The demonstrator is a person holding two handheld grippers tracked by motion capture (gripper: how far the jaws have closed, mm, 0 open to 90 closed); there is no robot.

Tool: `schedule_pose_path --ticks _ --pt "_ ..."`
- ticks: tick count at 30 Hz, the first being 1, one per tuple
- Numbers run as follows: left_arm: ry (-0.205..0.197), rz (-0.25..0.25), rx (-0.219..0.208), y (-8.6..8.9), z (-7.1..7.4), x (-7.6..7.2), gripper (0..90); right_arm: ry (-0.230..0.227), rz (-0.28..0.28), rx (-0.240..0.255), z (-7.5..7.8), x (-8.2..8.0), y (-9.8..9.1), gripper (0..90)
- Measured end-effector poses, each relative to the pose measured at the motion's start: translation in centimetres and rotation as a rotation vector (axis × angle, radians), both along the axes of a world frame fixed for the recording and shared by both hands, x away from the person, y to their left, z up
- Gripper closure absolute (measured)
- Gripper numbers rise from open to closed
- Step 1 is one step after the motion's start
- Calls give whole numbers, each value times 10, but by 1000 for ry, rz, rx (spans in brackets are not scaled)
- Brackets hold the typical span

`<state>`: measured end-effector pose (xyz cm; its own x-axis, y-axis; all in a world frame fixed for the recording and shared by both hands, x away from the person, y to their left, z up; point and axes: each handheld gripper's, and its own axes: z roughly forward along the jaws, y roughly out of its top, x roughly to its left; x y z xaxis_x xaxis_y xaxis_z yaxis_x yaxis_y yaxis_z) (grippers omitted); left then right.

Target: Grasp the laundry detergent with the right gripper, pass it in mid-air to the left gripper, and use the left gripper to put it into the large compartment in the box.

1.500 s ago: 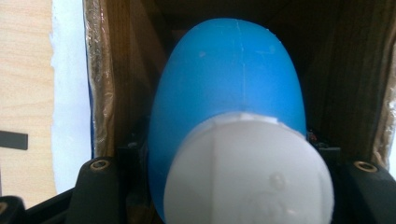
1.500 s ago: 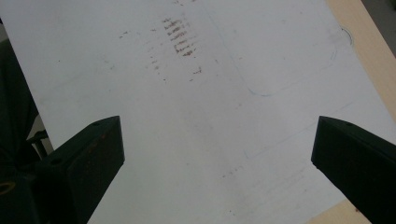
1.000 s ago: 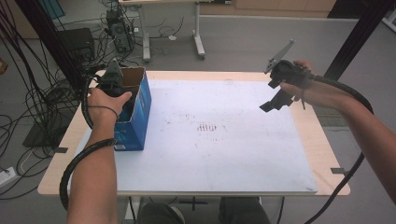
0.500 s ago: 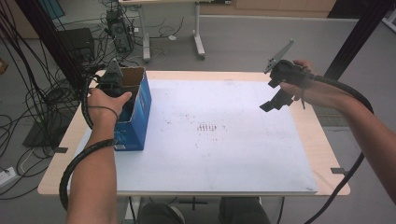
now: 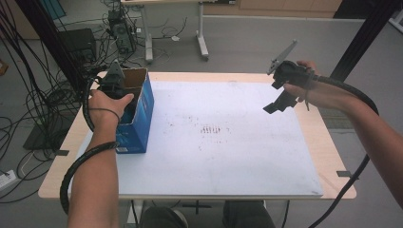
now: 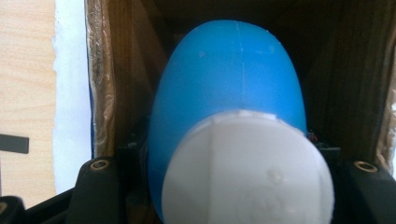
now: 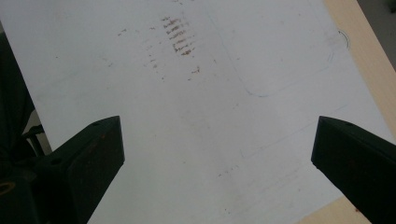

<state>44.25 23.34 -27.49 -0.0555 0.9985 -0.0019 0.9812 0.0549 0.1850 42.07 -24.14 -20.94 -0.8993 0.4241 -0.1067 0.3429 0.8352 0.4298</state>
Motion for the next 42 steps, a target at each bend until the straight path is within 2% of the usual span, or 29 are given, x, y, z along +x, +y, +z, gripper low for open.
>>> schedule_pose_path --ticks 6,42 --pt "-2 2 1 -1 0 0 368 -8 3 -12 1 0 -1 24" --pt "-5 -3 5 -2 0 -1 368 -5 8 -8 2 -2 -1 25"
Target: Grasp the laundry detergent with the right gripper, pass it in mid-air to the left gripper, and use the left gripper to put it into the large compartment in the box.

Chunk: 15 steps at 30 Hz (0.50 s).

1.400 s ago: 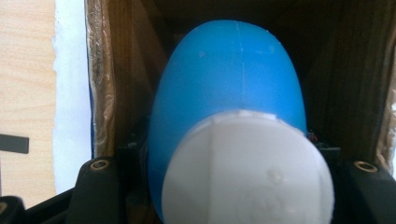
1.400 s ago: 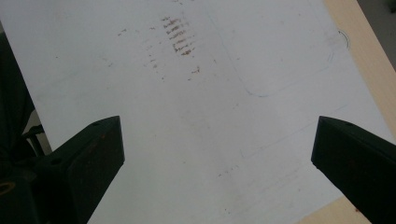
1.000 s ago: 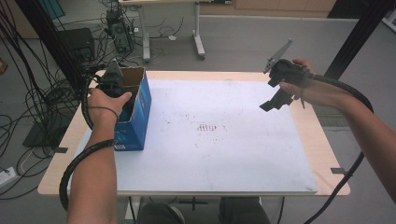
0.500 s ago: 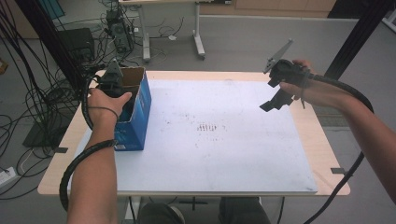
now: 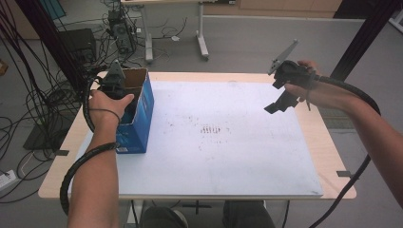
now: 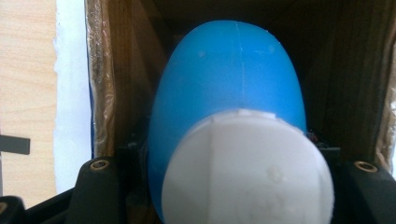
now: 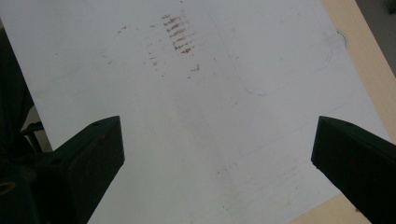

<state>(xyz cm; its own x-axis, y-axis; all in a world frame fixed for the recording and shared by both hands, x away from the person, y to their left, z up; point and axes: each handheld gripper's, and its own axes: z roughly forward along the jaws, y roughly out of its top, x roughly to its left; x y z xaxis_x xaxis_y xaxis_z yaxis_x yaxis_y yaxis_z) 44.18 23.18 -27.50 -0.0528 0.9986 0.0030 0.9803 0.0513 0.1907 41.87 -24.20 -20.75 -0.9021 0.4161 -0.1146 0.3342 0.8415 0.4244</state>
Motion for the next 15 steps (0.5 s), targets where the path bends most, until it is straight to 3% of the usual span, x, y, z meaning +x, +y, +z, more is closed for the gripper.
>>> schedule_pose_path --ticks 15 --pt "-1 0 0 0 0 0 368 -6 0 1 2 0 1 25"
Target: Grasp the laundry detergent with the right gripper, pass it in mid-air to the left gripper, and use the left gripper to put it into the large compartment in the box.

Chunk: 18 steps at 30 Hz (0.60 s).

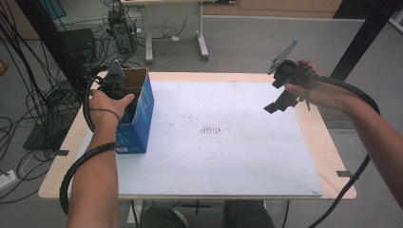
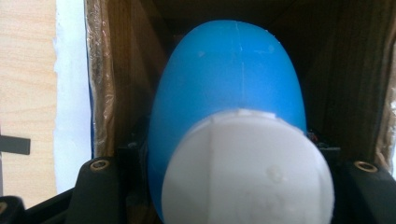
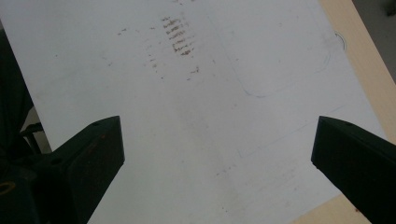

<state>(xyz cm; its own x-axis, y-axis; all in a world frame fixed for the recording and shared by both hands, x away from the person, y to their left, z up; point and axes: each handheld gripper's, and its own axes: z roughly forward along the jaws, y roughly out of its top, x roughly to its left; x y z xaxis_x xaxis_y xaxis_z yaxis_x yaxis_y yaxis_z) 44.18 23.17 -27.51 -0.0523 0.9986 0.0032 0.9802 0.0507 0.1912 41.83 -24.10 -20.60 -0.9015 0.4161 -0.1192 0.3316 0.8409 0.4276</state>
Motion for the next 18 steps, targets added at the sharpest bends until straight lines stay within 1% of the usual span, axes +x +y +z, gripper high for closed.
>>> schedule_pose_path --ticks 18 --pt "-1 -4 -3 1 0 0 367 1 10 5 0 0 4 25"
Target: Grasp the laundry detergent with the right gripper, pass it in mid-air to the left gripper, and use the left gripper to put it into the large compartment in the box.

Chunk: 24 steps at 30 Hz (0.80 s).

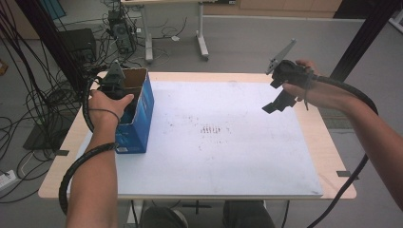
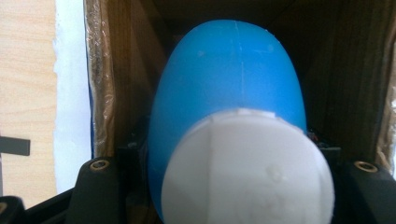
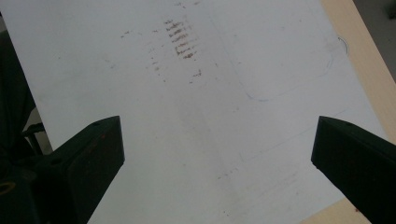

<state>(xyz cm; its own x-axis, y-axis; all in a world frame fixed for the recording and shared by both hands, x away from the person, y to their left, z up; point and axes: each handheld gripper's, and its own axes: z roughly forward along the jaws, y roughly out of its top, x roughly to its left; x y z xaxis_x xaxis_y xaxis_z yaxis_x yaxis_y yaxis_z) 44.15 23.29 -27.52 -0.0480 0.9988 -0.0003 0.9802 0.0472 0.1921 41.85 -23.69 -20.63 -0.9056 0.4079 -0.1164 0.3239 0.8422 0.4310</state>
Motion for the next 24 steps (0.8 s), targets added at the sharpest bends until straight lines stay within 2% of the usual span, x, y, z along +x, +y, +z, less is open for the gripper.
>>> schedule_pose_path --ticks 4,7,11,20,24 --pt "-1 -4 -1 -1 0 0 365 -3 1 -1 0 0 0 24" --pt "-5 -9 -6 -1 2 -1 329 -4 1 1 0 0 1 25" --pt "-15 -10 -2 -2 7 -2 314 -5 2 4 1 0 1 25" --pt "-46 -25 42 -6 34 -5 296 -9 9 13 1 0 9 24" --pt "-42 -33 58 -6 45 -9 288 -8 6 21 0 2 12 25"
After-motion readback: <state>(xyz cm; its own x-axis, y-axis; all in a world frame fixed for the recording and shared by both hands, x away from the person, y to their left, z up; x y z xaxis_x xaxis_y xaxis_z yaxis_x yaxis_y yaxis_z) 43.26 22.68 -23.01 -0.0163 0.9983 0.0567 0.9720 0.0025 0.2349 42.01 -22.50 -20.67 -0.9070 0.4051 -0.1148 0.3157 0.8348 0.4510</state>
